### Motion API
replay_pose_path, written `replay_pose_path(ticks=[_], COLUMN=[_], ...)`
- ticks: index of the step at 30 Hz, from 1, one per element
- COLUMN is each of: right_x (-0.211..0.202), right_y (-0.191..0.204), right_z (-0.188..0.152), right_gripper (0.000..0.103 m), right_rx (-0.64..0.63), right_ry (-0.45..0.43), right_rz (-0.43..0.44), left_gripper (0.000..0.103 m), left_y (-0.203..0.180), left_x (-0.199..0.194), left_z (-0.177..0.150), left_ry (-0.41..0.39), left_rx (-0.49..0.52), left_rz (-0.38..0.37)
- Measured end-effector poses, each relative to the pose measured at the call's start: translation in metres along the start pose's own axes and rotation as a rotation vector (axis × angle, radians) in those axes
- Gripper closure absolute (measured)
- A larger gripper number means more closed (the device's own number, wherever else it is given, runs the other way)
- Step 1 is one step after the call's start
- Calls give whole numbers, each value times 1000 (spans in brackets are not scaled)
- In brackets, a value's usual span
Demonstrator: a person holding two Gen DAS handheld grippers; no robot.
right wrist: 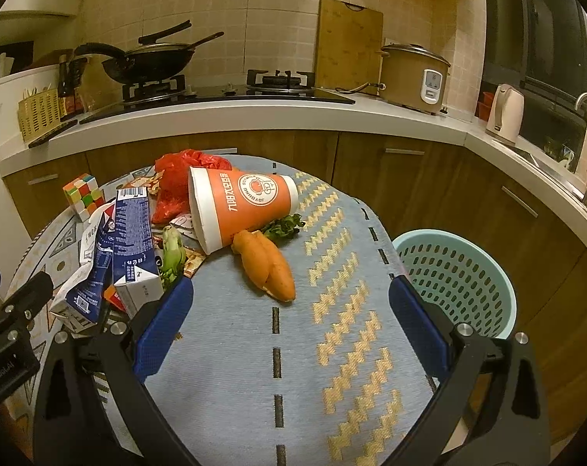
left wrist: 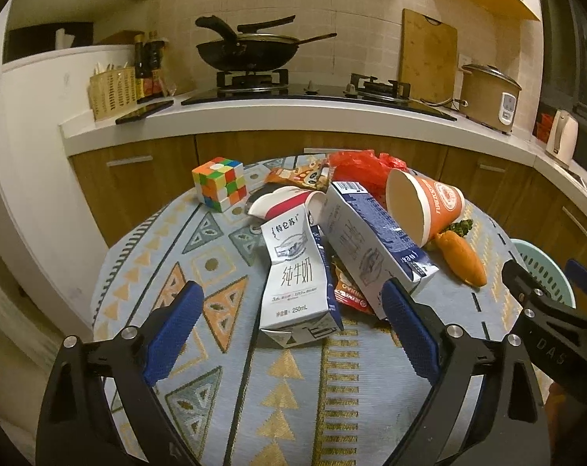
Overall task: Collect trash
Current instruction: 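Move both tools toward the items on the table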
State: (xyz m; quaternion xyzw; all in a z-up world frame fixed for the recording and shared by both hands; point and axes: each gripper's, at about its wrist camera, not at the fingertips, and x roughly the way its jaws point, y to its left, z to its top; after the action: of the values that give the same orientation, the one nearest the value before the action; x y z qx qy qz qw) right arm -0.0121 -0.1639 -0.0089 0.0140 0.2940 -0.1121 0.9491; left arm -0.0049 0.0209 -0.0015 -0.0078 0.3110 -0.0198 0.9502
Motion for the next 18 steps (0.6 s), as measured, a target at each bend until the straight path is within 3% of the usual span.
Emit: replay_pose_path(ticks=[9,18], right_x=[-1,-6], right_y=[0,5], right_z=[0,2], right_gripper=[6,6], right_rx=[1,-16], right_ry=[-1,-10], right_rz=[5,11], left_gripper=[13,13], left_y=[-2,-1], left_x=[-3,-4], left_z=[0,1], left_ry=[-16,-15], left_rx=[15,10], left_rz=[30,2])
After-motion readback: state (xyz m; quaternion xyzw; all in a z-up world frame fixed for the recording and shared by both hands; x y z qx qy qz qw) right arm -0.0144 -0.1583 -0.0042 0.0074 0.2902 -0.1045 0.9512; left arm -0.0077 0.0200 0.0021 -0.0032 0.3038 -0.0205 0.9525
